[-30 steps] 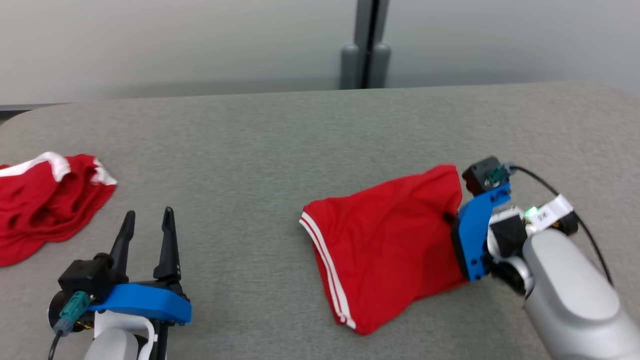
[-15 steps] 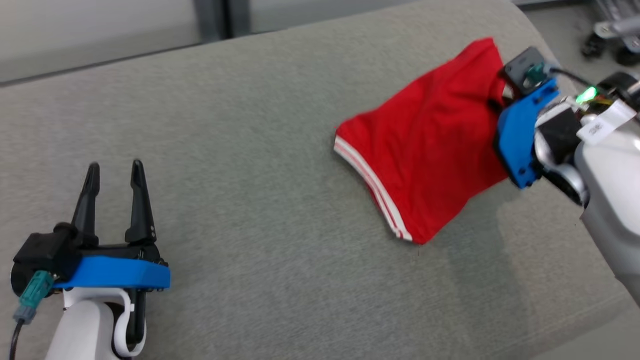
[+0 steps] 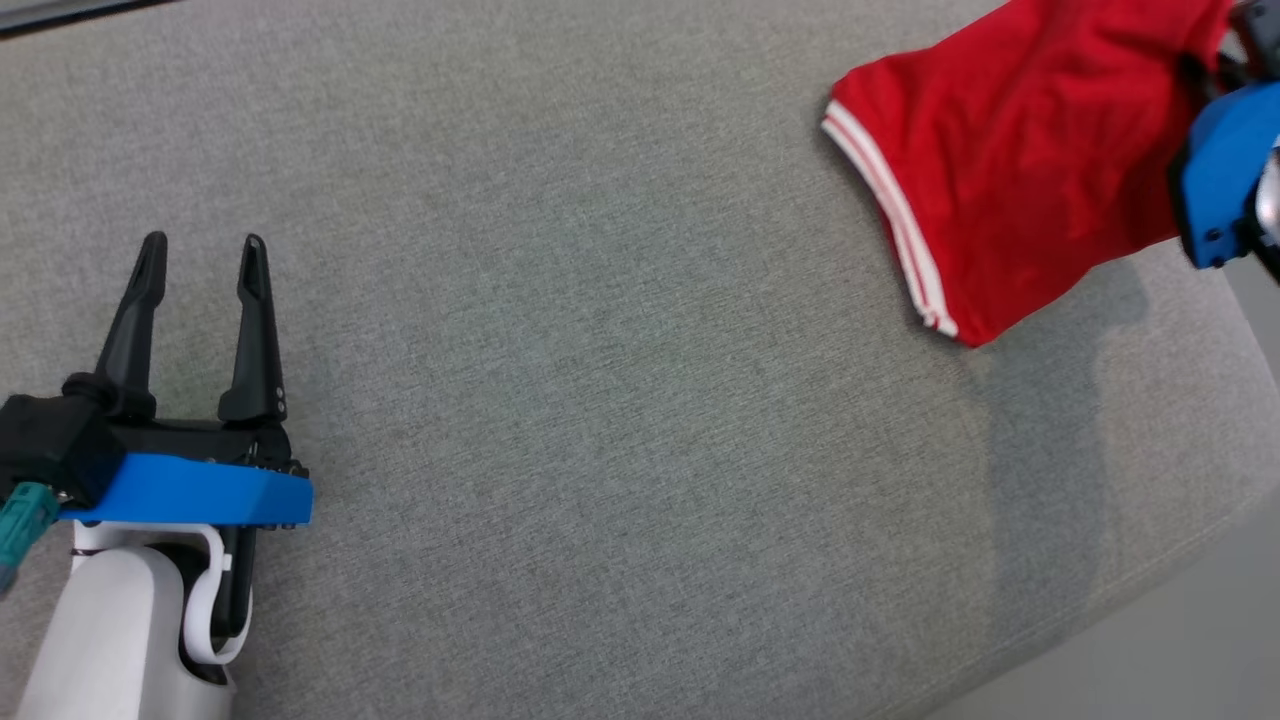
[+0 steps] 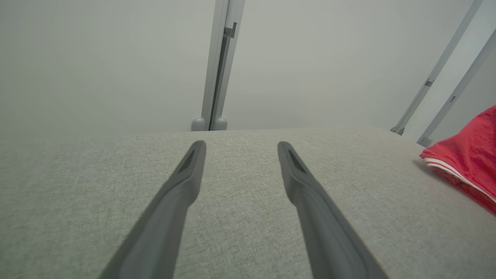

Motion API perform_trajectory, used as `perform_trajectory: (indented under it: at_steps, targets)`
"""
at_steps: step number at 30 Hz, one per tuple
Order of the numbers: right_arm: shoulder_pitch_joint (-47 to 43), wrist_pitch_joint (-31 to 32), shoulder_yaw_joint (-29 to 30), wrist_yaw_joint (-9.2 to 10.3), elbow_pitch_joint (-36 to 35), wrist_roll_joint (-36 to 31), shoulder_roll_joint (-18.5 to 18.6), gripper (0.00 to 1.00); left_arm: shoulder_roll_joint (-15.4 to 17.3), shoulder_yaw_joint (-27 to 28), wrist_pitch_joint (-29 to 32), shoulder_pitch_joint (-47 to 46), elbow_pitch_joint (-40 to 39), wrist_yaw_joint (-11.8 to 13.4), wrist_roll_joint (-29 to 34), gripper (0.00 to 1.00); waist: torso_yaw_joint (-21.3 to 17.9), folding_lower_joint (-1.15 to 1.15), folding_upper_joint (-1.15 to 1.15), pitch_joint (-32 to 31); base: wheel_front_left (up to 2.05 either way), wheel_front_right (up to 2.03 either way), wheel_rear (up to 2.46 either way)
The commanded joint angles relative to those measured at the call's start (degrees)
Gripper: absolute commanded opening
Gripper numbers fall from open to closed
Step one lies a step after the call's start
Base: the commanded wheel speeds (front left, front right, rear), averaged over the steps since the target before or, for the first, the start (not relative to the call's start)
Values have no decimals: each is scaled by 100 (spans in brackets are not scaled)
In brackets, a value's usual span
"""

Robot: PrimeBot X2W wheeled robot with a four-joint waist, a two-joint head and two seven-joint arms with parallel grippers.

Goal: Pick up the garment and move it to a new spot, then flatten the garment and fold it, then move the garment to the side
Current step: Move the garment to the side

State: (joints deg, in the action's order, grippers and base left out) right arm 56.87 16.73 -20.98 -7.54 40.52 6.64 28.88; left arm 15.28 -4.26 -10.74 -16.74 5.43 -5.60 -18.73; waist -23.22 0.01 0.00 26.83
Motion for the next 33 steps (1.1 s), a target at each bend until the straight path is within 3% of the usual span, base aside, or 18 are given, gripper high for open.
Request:
perform_trajectory:
  at_steps: [1,7,8,9,15,22,28,33]
  targets:
    - [122,-153,249,8,168,-98,9,0,83,9,70,-113,-123,6,28,100,57,-1,0,140,0,0,0]
    - [104,-542,1041,9,664,-588,-115,3,212,-3,240,-89,-383,30,48,100,93,-1,0,303,0,0,0]
    - [76,-601,1149,9,694,-699,-160,73,216,-5,247,-70,-413,29,45,100,98,-1,0,306,0,0,0]
    - [45,-661,1256,9,727,-775,-208,100,226,-11,256,-55,-432,32,43,100,106,-1,0,304,0,0,0]
    - [-15,-1148,1614,9,873,-1275,-346,100,203,-58,244,2,-455,63,7,100,186,-1,0,204,0,0,0]
    - [-144,-1601,1634,9,924,-1553,-555,100,27,-123,47,108,-224,101,-97,100,421,-1,0,-172,0,0,0]
    - [-617,-2189,1639,6,699,-1116,-857,100,-211,-176,-204,273,219,113,-211,100,877,-1,0,-753,0,0,0]
    - [-1526,-2608,1490,6,104,-423,-1040,100,-399,-210,-361,485,642,102,-261,100,1361,-1,0,-1270,0,0,0]
